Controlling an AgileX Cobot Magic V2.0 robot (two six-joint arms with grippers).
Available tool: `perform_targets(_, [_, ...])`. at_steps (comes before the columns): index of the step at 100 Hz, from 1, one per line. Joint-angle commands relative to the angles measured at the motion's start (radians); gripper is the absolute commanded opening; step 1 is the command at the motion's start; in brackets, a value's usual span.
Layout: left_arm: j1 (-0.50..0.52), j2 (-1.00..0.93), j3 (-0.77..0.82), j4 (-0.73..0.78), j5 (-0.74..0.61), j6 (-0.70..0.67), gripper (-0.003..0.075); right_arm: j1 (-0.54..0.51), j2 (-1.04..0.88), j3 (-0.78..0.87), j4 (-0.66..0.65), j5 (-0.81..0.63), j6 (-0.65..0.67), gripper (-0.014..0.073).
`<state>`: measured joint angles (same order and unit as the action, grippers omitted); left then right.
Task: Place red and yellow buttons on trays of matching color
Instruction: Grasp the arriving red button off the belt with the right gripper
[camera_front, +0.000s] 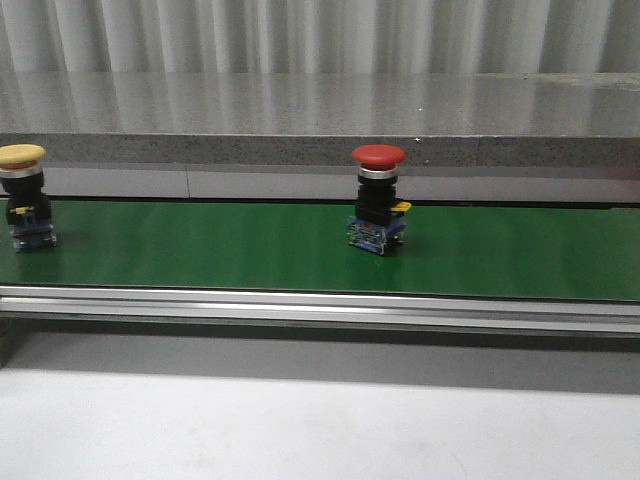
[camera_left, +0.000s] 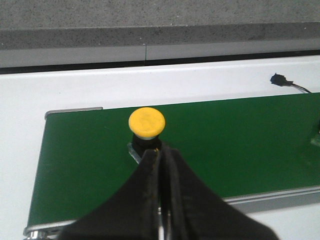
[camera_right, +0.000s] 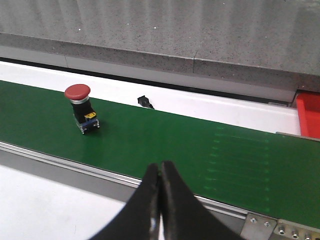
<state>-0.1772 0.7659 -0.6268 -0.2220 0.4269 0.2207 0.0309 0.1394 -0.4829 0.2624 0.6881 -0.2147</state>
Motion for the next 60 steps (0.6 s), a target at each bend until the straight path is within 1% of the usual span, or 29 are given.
perform_targets(1, [-0.011,-0.079,0.010,-0.012,-0.051,0.002,-0.0020,0.008,0.020,-0.028,0.013,-0.057,0.019,-0.0064])
perform_targets(15, [-0.011,-0.183,0.066,-0.012,-0.039,0.002,-0.0020,0.044,0.100,-0.074,0.013,-0.016,0.034,-0.0064])
perform_targets(29, [-0.011,-0.248,0.096,-0.014,-0.040,0.002,-0.0020,0.093,0.257,-0.158,0.013,0.028,0.033,-0.0061])
perform_targets(34, [-0.011,-0.260,0.099,-0.016,-0.038,0.002,-0.0020,0.103,0.335,-0.191,0.012,0.041,0.032,-0.0035])
perform_targets(39, [-0.011,-0.264,0.100,-0.016,-0.038,0.002,-0.0020,0.105,0.405,-0.223,0.012,0.055,0.018,0.0033])
perform_targets(41, [-0.011,-0.265,0.100,-0.016,-0.038,0.002,-0.0020,0.105,0.435,-0.237,0.012,0.062,0.011,0.0076])
perform_targets(44, [-0.011,-0.265,0.100,-0.016,-0.038,0.002,-0.0020,0.105,0.473,-0.256,0.014,0.071,0.009,0.0163])
perform_targets(46, [-0.011,-0.265,0.100,-0.016,-0.038,0.002,-0.0020,0.108,0.503,-0.270,0.018,0.077,0.009,0.0202])
perform_targets(51, [-0.011,-0.265,0.100,-0.016,-0.038,0.002,-0.0020,0.114,0.565,-0.302,0.018,0.086,0.009,0.0367])
perform_targets(53, [-0.011,-0.265,0.100,-0.016,-0.038,0.002,-0.0020,0.116,0.591,-0.316,0.018,0.087,0.009,0.0409])
perform_targets(56, [-0.011,-0.265,0.100,-0.016,-0.038,0.002,-0.0020,0.117,0.626,-0.339,0.021,0.090,0.008,0.0503])
perform_targets(58, [-0.011,-0.265,0.100,-0.016,-0.038,0.002,-0.0020,0.119,0.650,-0.349,0.020,0.092,0.008,0.0552])
perform_targets(60, [-0.011,-0.265,0.100,-0.016,-0.038,0.002,-0.0020,0.122,0.673,-0.364,0.020,0.096,0.006,0.0582])
